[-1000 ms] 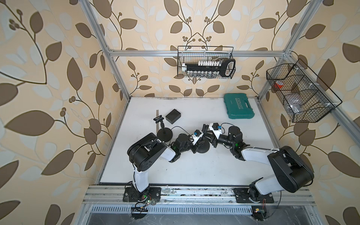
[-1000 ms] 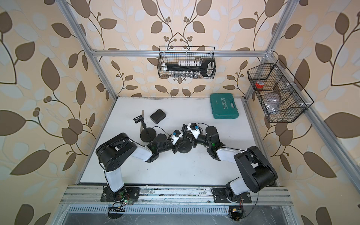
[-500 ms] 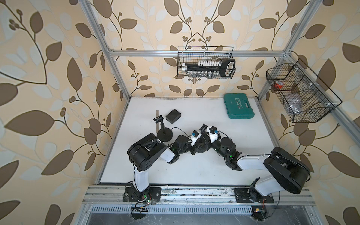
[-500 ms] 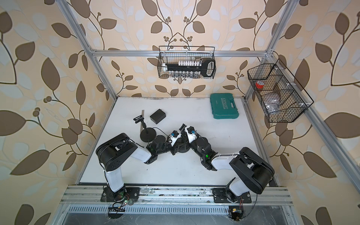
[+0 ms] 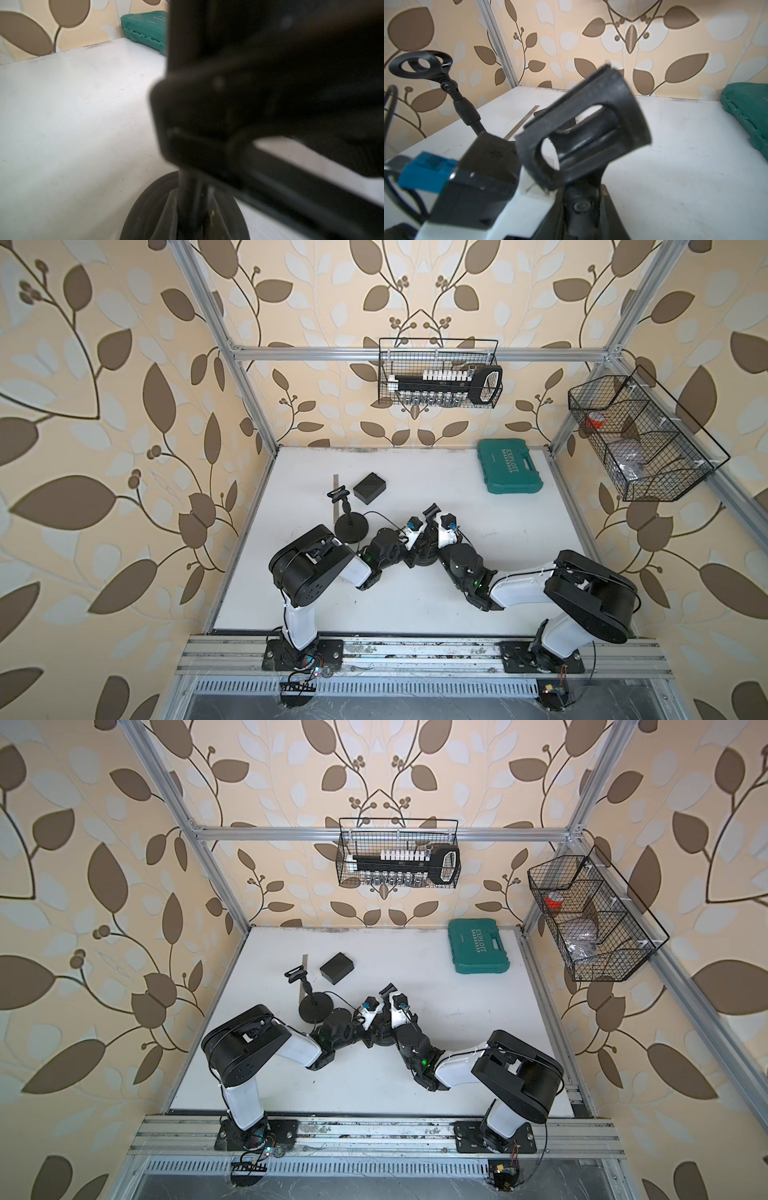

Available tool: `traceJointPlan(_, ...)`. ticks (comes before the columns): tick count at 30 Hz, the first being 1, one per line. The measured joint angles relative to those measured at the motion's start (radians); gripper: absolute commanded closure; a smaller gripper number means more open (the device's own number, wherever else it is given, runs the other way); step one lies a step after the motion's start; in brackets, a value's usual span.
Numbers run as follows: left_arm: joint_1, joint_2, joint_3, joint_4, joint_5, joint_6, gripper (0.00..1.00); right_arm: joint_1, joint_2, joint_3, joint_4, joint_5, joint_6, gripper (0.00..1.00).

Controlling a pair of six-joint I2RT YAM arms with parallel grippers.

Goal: Assemble a microphone stand
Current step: Screw the microphone stand pole into the microphone stand base.

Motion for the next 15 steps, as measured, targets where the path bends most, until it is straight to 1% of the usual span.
traceJointPlan(2, 0.0, 0.0, -0.005, 0.014, -0.006, -0.002, 0.99, -0.019, -0.023, -0.001, -0.049, -0.06, -0.007, 0.59)
traceJointPlan(4, -0.001, 0.0, -0.008, 0.021, -0.011, -0.003, 1.0, -0.05, -0.042, -0.007, -0.139, -0.159, -0.039, 0.44)
traceJointPlan(5, -0.001, 0.0, -0.01, 0.023, -0.014, -0.003, 1.0, -0.068, -0.054, -0.01, -0.177, -0.209, -0.058, 0.4)
traceJointPlan(7, -0.002, 0.002, -0.02, 0.038, -0.021, -0.003, 1.0, -0.125, -0.103, -0.013, -0.254, -0.326, -0.113, 0.38)
traceJointPlan(10, -0.002, 0.014, -0.029, 0.07, -0.027, -0.004, 1.0, -0.224, -0.188, -0.018, -0.33, -0.519, -0.175, 0.37)
traceJointPlan(13, -0.002, 0.03, -0.041, 0.114, -0.029, -0.005, 1.0, -0.353, -0.253, -0.023, -0.367, -0.706, -0.209, 0.37)
traceJointPlan(15, -0.002, 0.04, -0.047, 0.14, -0.029, -0.005, 1.0, -0.431, -0.274, -0.022, -0.38, -0.808, -0.227, 0.37)
